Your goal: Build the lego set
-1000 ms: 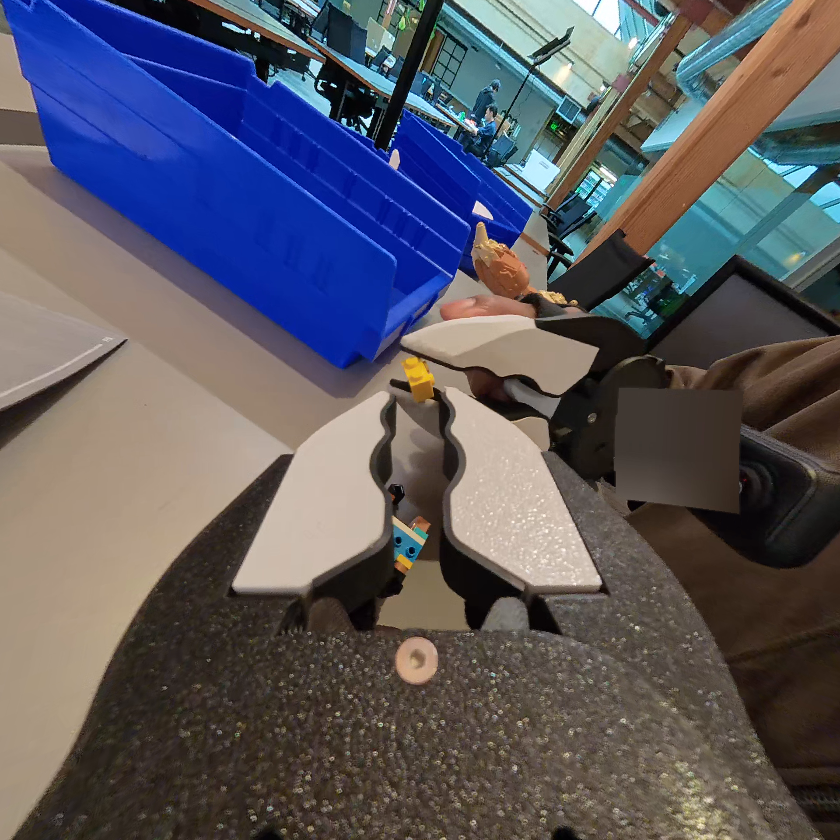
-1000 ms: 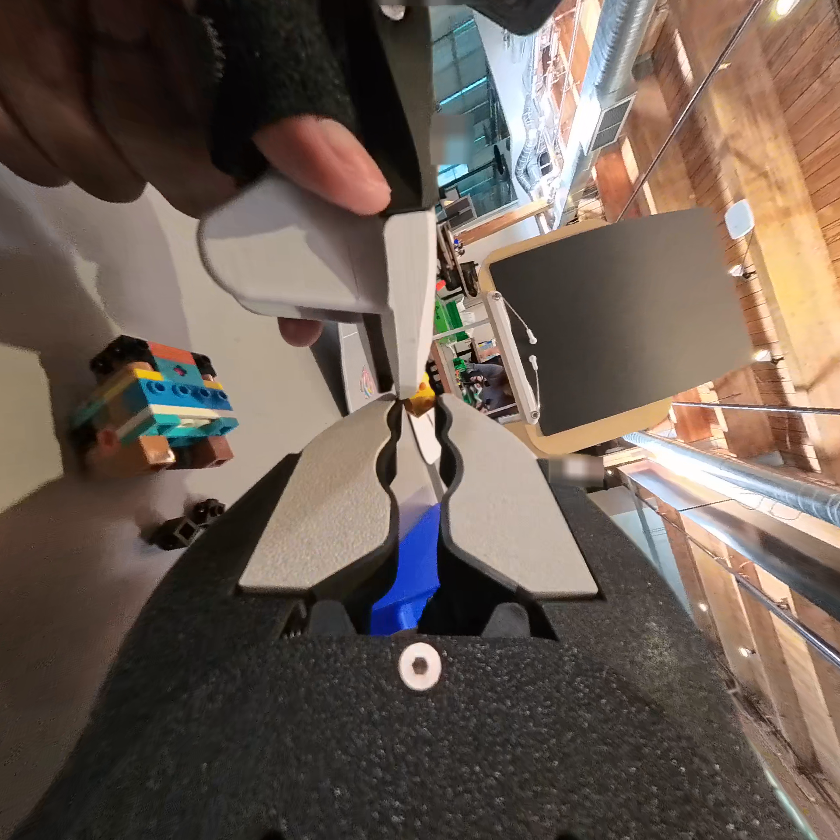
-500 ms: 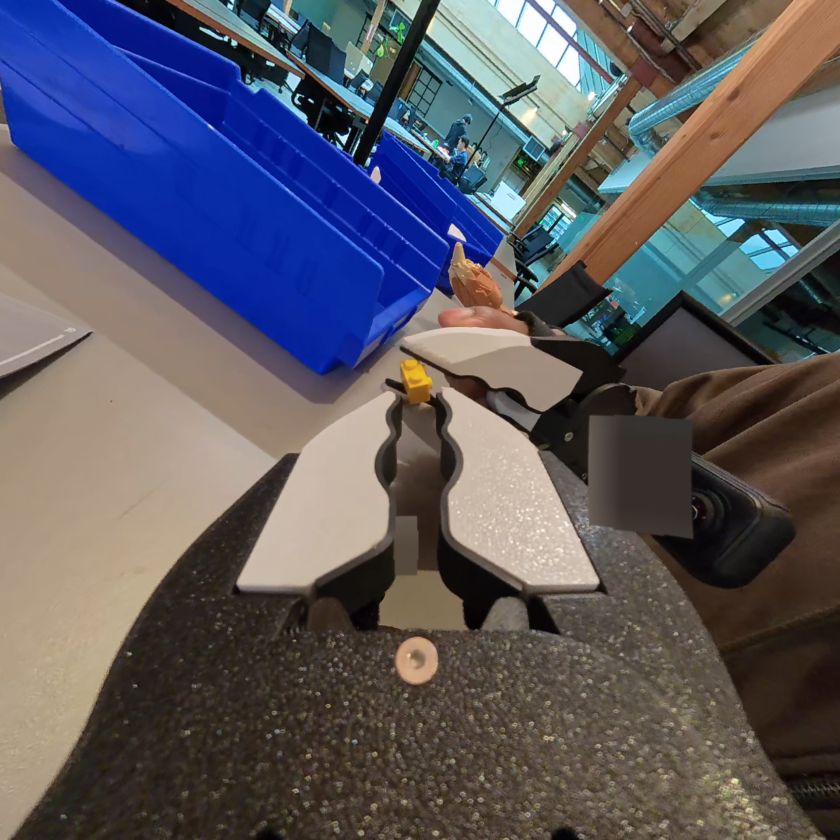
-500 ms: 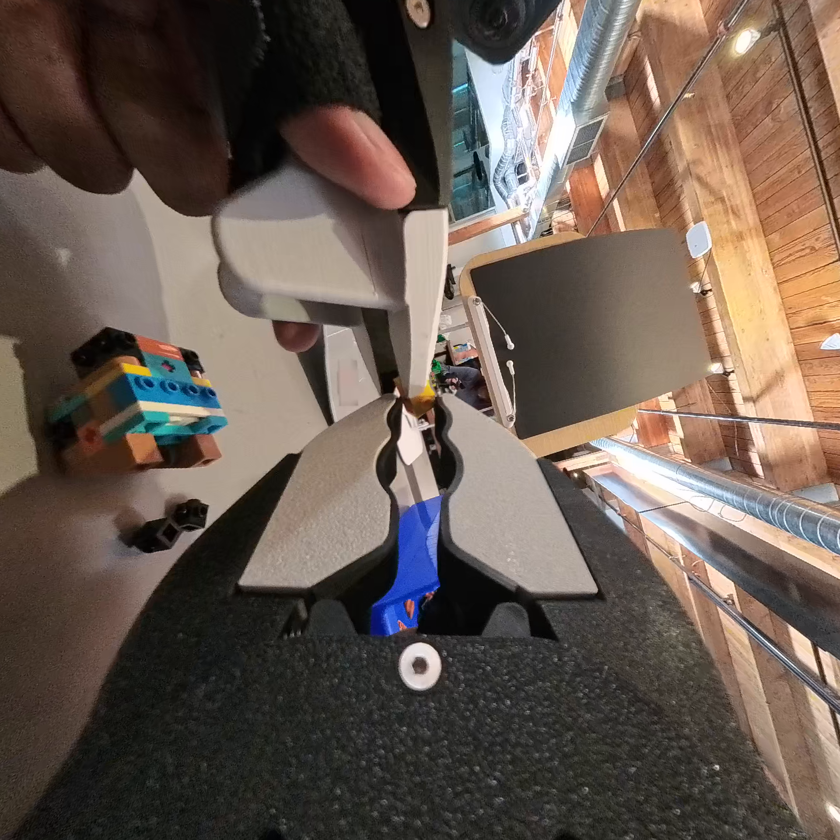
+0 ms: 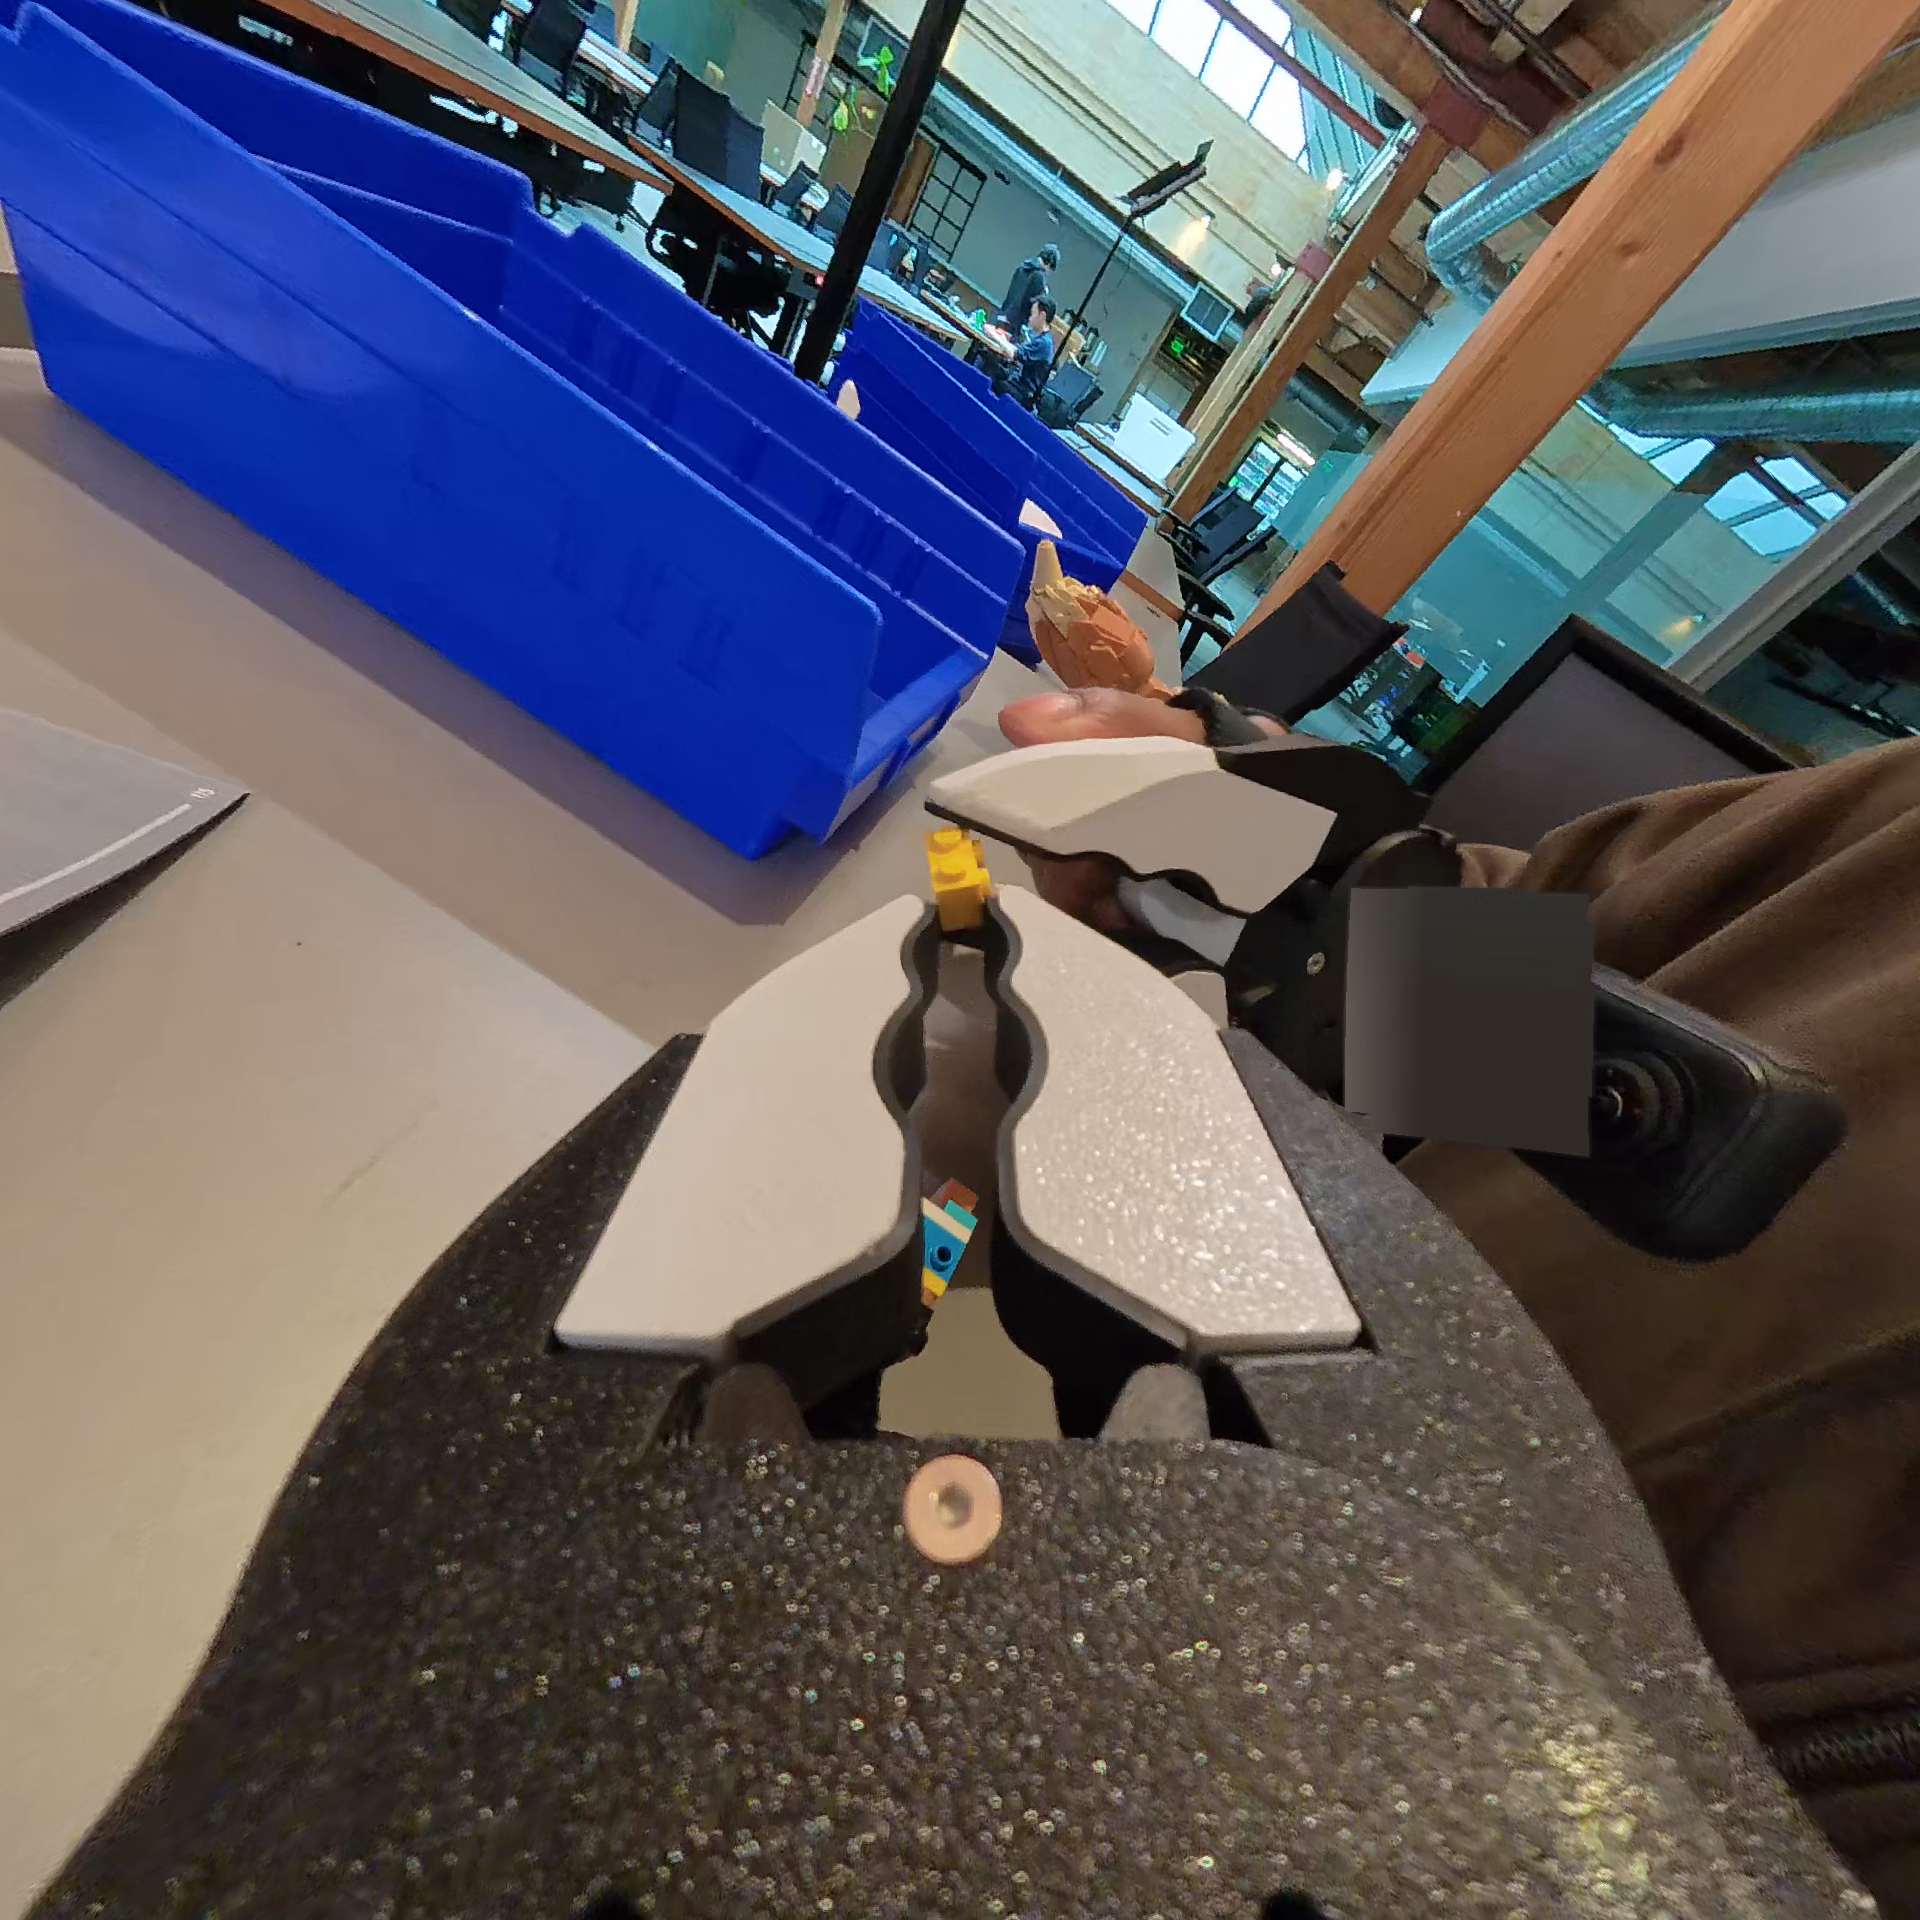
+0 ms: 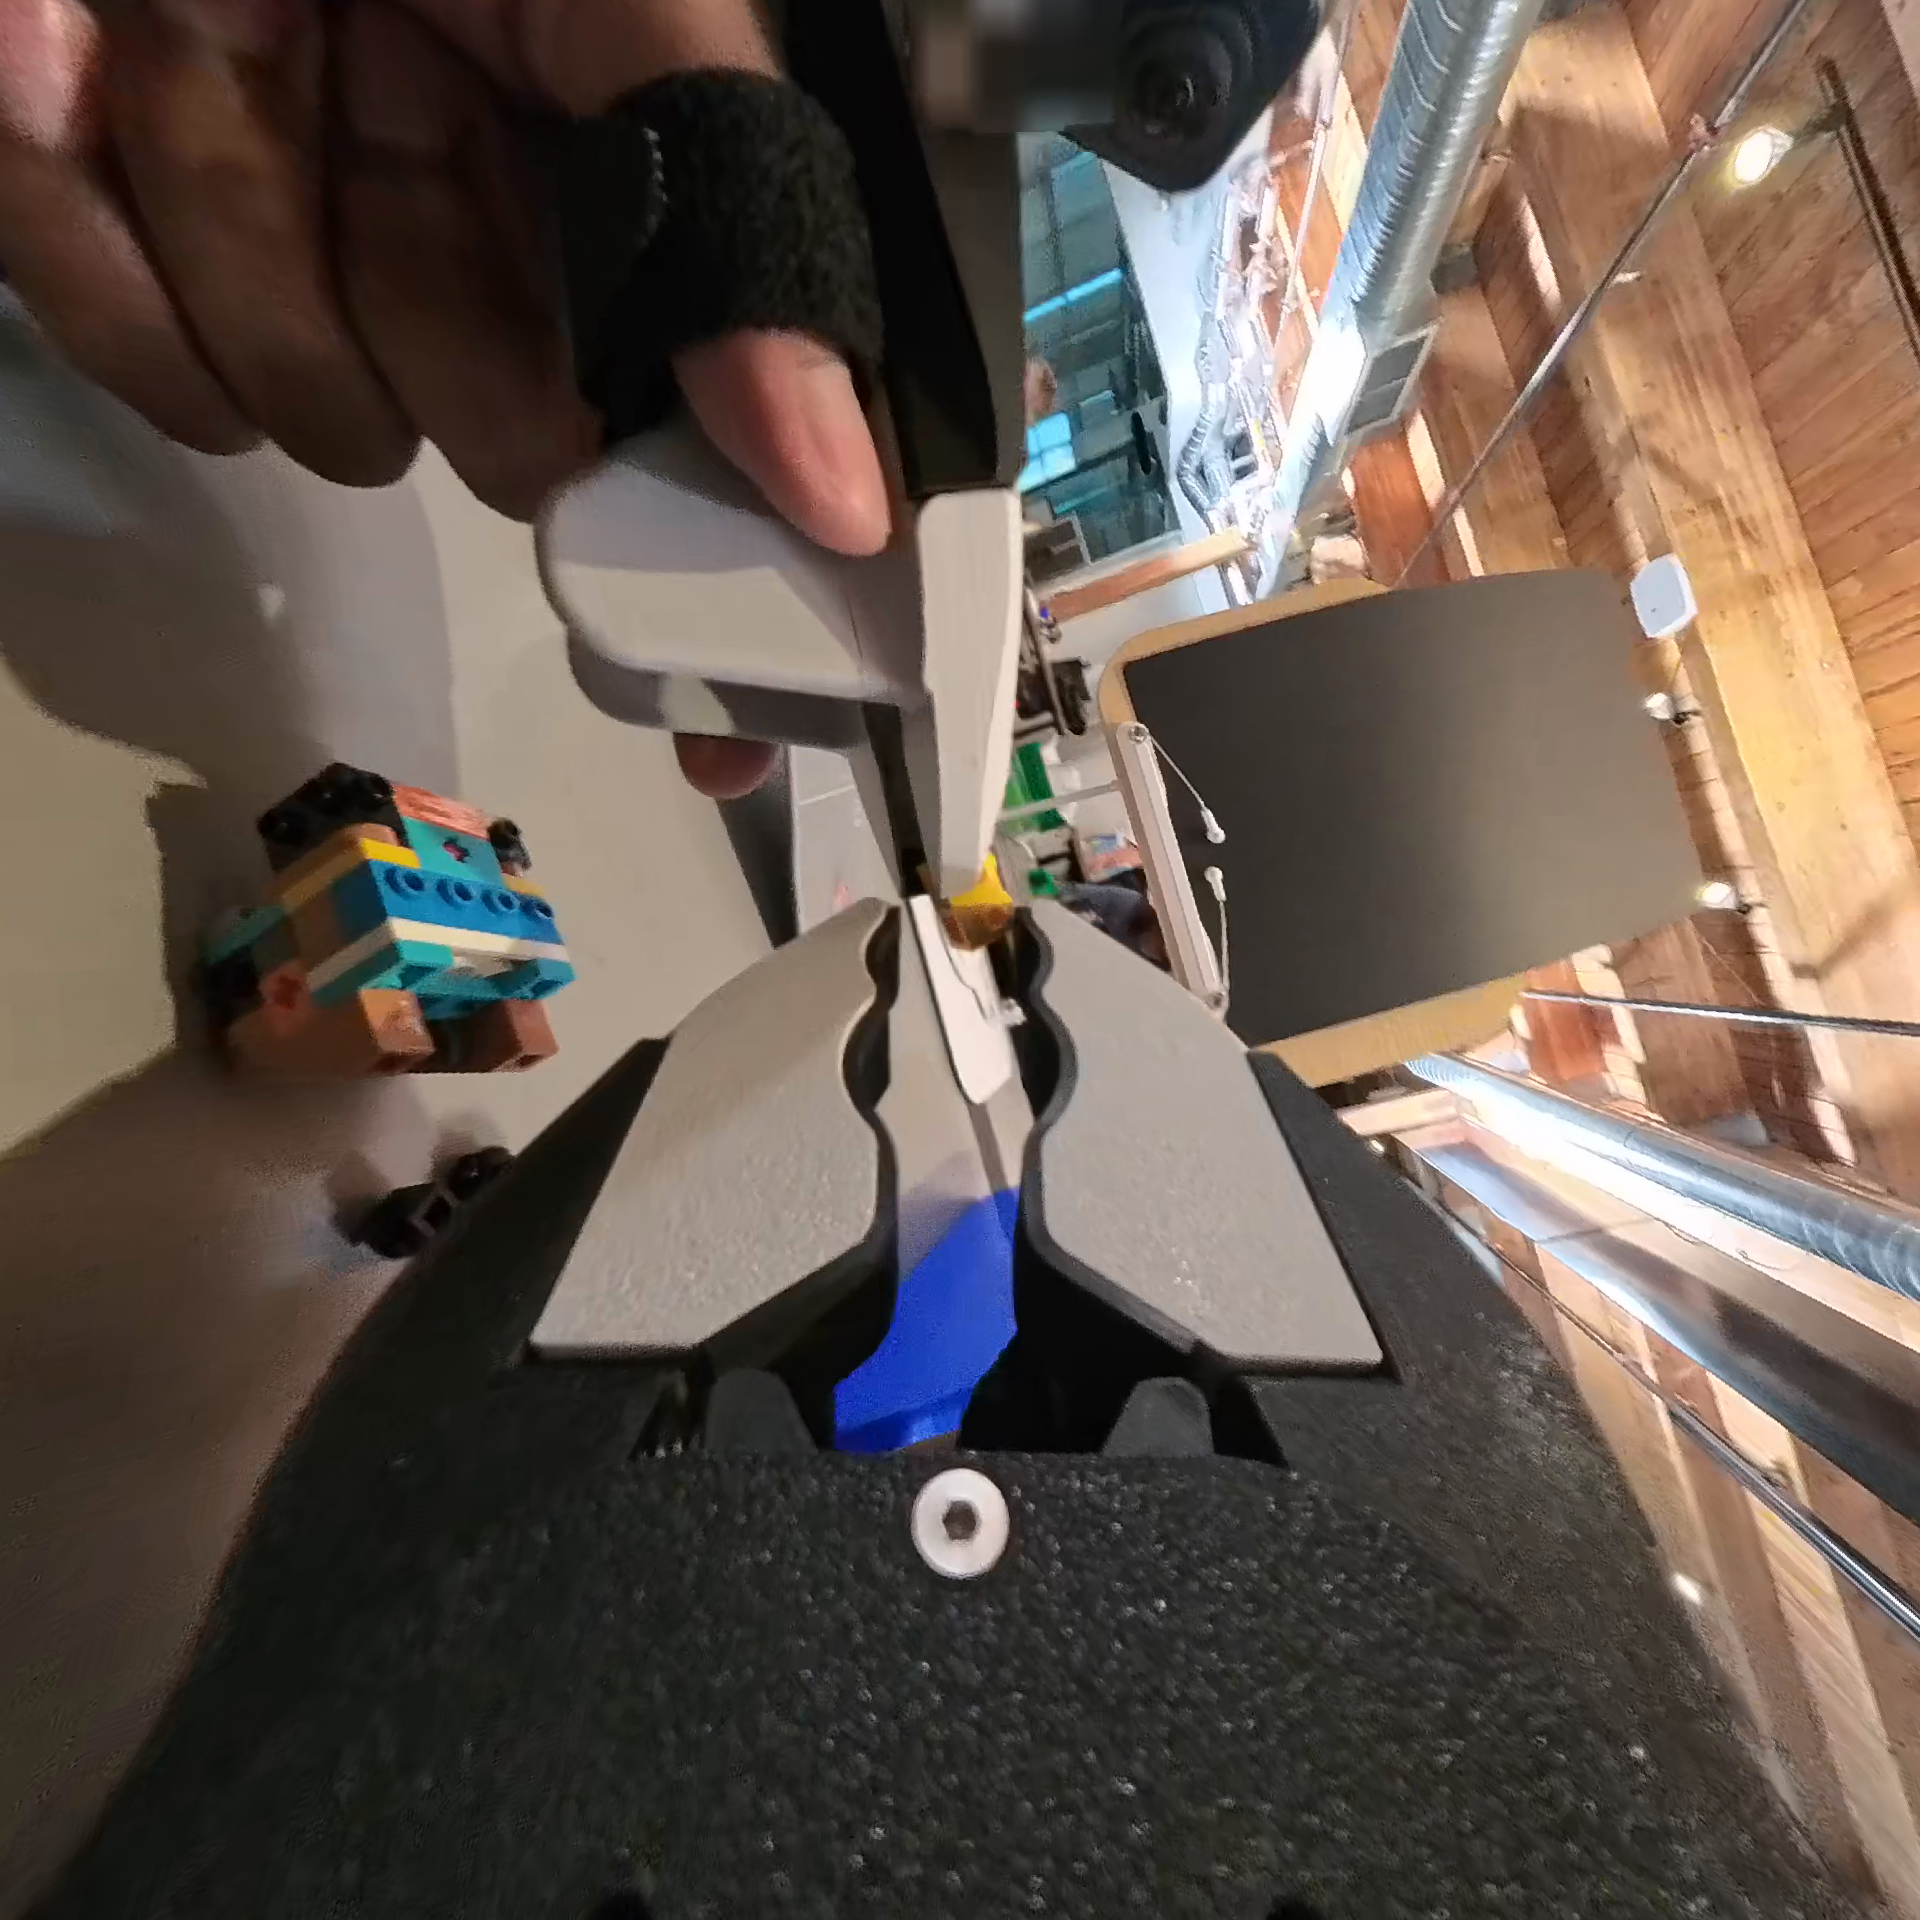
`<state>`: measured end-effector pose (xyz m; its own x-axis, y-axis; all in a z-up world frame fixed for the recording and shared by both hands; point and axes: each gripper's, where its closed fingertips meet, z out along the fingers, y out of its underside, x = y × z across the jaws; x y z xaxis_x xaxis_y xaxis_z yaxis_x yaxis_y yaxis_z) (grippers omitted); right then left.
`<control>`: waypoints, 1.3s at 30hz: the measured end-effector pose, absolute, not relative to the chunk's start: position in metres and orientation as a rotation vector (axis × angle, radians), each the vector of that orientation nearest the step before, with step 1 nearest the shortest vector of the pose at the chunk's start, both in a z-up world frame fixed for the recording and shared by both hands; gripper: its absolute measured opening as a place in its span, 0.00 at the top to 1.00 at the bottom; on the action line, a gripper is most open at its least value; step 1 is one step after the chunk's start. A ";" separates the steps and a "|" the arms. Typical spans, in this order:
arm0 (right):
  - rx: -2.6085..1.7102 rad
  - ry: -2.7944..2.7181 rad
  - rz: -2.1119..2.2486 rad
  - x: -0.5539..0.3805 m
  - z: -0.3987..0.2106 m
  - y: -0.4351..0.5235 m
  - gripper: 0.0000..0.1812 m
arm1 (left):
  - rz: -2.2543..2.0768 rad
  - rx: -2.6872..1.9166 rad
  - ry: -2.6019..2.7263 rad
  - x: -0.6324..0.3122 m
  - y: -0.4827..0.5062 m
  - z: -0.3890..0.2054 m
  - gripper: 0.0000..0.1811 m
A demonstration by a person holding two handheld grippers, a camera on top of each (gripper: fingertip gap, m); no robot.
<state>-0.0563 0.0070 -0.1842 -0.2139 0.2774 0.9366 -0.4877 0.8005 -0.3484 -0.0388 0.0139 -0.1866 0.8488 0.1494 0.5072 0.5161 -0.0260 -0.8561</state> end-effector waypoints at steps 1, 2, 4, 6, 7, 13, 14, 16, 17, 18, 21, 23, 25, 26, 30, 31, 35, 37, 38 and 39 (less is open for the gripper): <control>0.187 -1.660 0.736 -0.054 -0.185 0.005 0.87 | -0.323 -1.598 -0.524 -0.038 0.013 -0.186 0.96; 0.214 -1.674 0.776 -0.051 -0.185 0.004 0.86 | -0.333 -1.606 -0.509 -0.038 0.012 -0.185 0.96; 0.260 -1.719 0.887 -0.043 -0.185 0.002 0.84 | -0.384 -1.632 -0.465 -0.033 0.008 -0.184 0.96; 0.284 -1.768 1.023 -0.034 -0.183 0.001 0.84 | -0.440 -1.650 -0.426 -0.029 0.003 -0.182 0.96; 0.281 -1.782 1.075 -0.031 -0.182 0.000 0.84 | -0.478 -1.661 -0.406 -0.025 0.001 -0.182 0.96; 0.300 -1.808 1.073 -0.026 -0.190 -0.009 0.87 | -0.581 -1.748 -0.343 -0.009 -0.002 -0.190 0.96; 0.301 -1.807 1.074 -0.025 -0.191 -0.010 0.90 | -0.590 -1.755 -0.342 -0.007 0.000 -0.192 0.96; 0.255 -1.812 1.052 -0.029 -0.191 -0.009 0.90 | -0.574 -1.743 -0.367 -0.010 0.002 -0.193 0.96; 0.212 -1.815 1.052 -0.033 -0.190 -0.008 0.91 | -0.578 -1.713 -0.391 -0.013 0.002 -0.190 0.95; 0.162 -1.823 1.057 -0.036 -0.190 -0.006 0.93 | -0.585 -1.678 -0.423 -0.017 0.003 -0.187 0.95; 0.036 -1.836 1.009 -0.046 -0.190 -0.002 0.93 | -0.556 -1.653 -0.483 -0.025 0.004 -0.187 0.92; -0.025 -1.807 0.953 -0.053 -0.188 0.004 0.93 | -0.535 -1.683 -0.498 -0.025 0.005 -0.192 0.89; -0.049 -1.811 0.938 -0.055 -0.188 0.006 0.93 | -0.517 -1.678 -0.521 -0.028 0.007 -0.194 0.88; -0.048 -1.810 0.926 -0.056 -0.189 0.007 0.93 | -0.518 -1.666 -0.535 -0.029 0.008 -0.194 0.87; -0.035 -1.794 0.875 -0.056 -0.190 0.007 0.93 | -0.522 -1.637 -0.572 -0.031 0.010 -0.194 0.84; -0.033 -1.793 0.868 -0.056 -0.190 0.007 0.93 | -0.513 -1.630 -0.582 -0.033 0.010 -0.193 0.84; 0.010 -1.781 0.843 -0.051 -0.192 0.002 0.93 | -0.481 -1.595 -0.600 -0.038 0.009 -0.189 0.88; 0.027 -1.775 0.838 -0.050 -0.193 0.000 0.93 | -0.477 -1.587 -0.582 -0.036 0.009 -0.187 0.94; 0.042 -1.773 0.841 -0.049 -0.193 -0.001 0.93 | -0.464 -1.596 -0.573 -0.036 0.009 -0.188 0.94; 0.073 -1.776 0.855 -0.048 -0.194 -0.002 0.93 | -0.457 -1.609 -0.552 -0.035 0.008 -0.188 0.94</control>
<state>-0.0478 -0.0024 -0.1936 -0.3896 0.3529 0.8507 -0.4451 0.7365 -0.5094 -0.0352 0.0075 -0.1882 0.8030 0.0860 0.5897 0.5954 -0.0723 -0.8002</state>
